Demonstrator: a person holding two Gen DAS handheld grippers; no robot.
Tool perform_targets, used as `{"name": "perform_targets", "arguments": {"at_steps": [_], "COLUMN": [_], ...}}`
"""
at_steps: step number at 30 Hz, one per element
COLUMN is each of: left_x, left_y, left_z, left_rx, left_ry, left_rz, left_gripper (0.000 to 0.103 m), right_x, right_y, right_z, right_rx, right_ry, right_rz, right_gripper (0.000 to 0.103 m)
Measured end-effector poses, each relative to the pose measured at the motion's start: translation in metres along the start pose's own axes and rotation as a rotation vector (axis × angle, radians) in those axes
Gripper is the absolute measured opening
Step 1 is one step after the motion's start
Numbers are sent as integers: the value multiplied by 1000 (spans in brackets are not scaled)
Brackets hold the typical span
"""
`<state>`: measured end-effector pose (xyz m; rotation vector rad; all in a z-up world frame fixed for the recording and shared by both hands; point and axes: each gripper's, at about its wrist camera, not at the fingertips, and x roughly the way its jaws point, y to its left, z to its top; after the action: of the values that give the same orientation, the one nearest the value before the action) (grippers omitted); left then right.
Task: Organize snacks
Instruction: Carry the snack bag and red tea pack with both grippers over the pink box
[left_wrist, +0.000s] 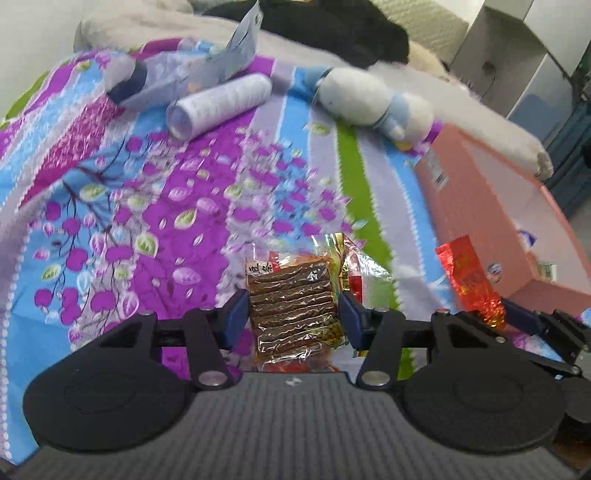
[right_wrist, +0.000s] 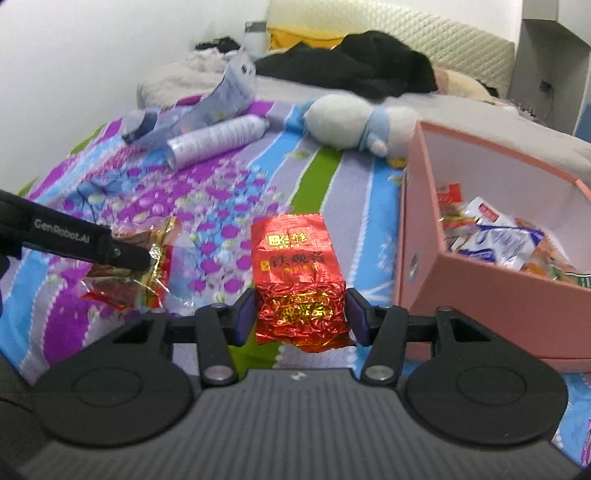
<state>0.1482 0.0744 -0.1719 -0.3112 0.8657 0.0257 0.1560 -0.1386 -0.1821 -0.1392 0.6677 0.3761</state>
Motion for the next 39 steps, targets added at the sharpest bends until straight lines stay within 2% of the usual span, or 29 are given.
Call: {"name": "perform_targets", "arguments": {"at_steps": [4,8,13,19,28,33,39], "left_x": [-18,-36,-59,-72,-49,-35,-14], "left_y": [-15,-31,-52,-85,-147,-177,-205], "left_z": [11,27,49,61,60,65,80], "left_rx": [30,63,99,161,239,267,296], "left_ry": [-40,-72,-128,-160,-111,-95,-77], "left_rz": [-24,-60,-108,-179,-334,-391,-423], "left_gripper": [59,59,59,59,59,59,59], "right_x": [-13,-29,-50,-70,-92,-91,-75], "right_y": [1,-1,-10,-28,-64,-85,-111], "right_z": [9,25,42,48,32,29,35], "right_rx": [-18,-12,15,80,163,210,246], "right_ry": [-32,-71,-131,-162,-154,-148,-142], "right_rz": [-51,-64,-87,-122,-239,-290,-320], "right_gripper": [54,54,54,54,54,54,54]}}
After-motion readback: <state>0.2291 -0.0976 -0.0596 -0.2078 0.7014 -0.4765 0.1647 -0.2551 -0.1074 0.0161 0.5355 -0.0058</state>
